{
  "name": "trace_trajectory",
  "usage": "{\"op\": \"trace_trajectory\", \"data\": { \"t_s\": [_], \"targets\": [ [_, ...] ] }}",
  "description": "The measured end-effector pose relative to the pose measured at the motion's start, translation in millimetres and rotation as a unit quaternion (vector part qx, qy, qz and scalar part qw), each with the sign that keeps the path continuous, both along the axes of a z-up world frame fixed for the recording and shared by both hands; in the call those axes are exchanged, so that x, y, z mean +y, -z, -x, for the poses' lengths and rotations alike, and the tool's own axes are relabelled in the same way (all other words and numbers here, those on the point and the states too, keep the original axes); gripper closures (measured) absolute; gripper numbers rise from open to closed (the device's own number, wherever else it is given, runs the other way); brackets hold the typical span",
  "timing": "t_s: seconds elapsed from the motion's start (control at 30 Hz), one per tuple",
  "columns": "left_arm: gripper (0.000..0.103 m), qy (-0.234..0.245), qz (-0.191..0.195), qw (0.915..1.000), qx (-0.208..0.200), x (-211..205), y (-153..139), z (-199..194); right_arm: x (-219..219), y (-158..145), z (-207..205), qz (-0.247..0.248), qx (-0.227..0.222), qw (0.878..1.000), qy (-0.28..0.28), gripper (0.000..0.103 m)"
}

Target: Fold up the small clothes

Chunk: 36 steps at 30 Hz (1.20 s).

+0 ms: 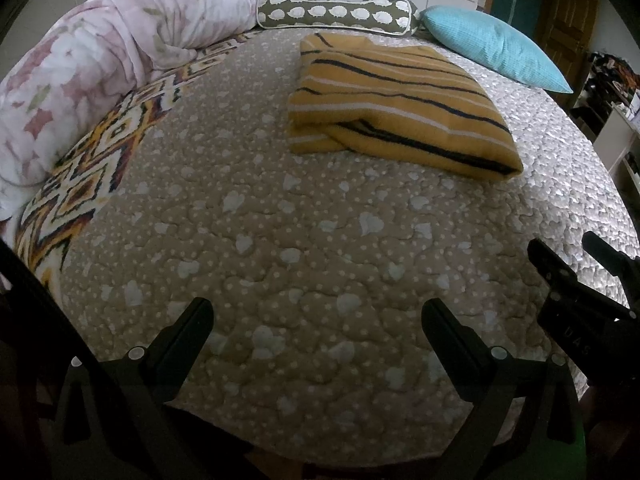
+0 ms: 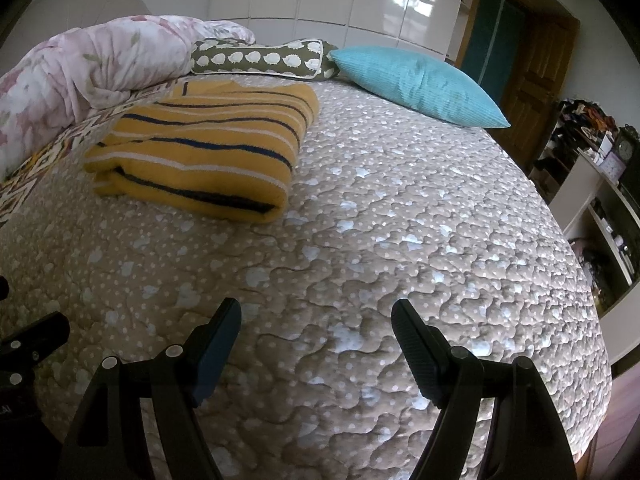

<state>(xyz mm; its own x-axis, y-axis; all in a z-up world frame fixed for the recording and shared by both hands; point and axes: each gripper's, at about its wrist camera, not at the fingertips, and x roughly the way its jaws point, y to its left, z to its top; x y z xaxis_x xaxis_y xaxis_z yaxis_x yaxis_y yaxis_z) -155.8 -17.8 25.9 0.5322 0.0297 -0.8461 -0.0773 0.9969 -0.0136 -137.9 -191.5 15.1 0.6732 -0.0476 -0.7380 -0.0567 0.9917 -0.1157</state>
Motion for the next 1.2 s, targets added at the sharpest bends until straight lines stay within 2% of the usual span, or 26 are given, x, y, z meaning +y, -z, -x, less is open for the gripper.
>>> {"op": "trace_trajectory", "data": {
  "t_s": [1.2],
  "targets": [
    [0.000, -0.004, 0.010, 0.9999, 0.008, 4.1, 6.3, -1.2, 1.9, 3.3, -2.1, 0.001, 0.003, 1.000, -0.002, 0.021]
  ]
}}
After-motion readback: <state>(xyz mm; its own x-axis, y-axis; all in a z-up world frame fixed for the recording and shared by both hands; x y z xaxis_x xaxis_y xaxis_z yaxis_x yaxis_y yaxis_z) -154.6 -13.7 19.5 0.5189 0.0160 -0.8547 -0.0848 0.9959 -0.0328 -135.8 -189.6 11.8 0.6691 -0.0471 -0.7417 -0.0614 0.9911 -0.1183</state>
